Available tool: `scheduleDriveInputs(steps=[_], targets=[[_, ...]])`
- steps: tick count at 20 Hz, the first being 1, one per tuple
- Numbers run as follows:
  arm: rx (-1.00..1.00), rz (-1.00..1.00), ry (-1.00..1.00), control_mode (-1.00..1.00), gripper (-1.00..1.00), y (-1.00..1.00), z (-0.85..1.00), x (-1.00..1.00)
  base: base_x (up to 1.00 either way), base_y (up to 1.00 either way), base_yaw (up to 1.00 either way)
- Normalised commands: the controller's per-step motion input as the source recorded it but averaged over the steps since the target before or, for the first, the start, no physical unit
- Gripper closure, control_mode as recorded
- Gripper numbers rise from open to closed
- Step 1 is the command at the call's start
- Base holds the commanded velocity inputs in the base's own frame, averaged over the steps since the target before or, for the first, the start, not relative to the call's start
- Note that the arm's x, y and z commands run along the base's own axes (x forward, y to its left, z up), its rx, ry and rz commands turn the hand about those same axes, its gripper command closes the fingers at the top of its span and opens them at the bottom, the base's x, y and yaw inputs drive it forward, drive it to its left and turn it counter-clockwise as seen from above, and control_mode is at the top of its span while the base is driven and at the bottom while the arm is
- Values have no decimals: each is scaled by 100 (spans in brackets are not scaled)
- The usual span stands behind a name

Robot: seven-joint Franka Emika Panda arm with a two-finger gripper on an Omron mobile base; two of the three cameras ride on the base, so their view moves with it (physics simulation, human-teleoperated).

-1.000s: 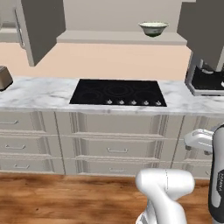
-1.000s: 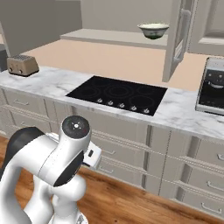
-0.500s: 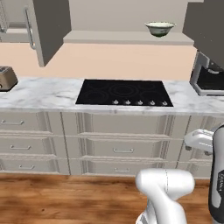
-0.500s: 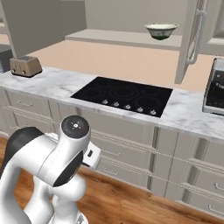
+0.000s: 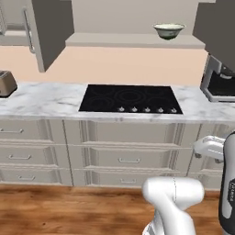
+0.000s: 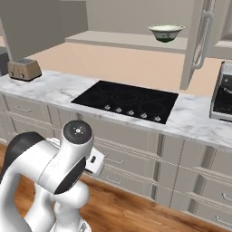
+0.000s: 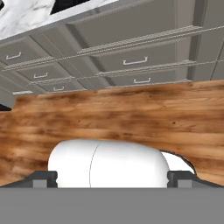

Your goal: Move the bowls from the cabinet to the plates on the dining table.

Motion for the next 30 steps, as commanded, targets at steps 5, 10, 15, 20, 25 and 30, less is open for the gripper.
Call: scheduleDriveInputs(steps=[5, 10, 15, 20, 25, 30], targets=[[0, 0, 0, 100, -100, 0, 0, 0, 73, 0, 0], [0, 0, 0, 100, -100, 0, 0, 0, 71, 0, 0], [0, 0, 0, 100, -100, 0, 0, 0, 63, 0, 0], [0, 0, 0, 100, -100, 0, 0, 0, 58, 0, 0], [0, 0, 0, 100, -100, 0, 0, 0, 51, 0, 0], [0, 0, 0, 100, -100, 0, 0, 0, 32, 0, 0]])
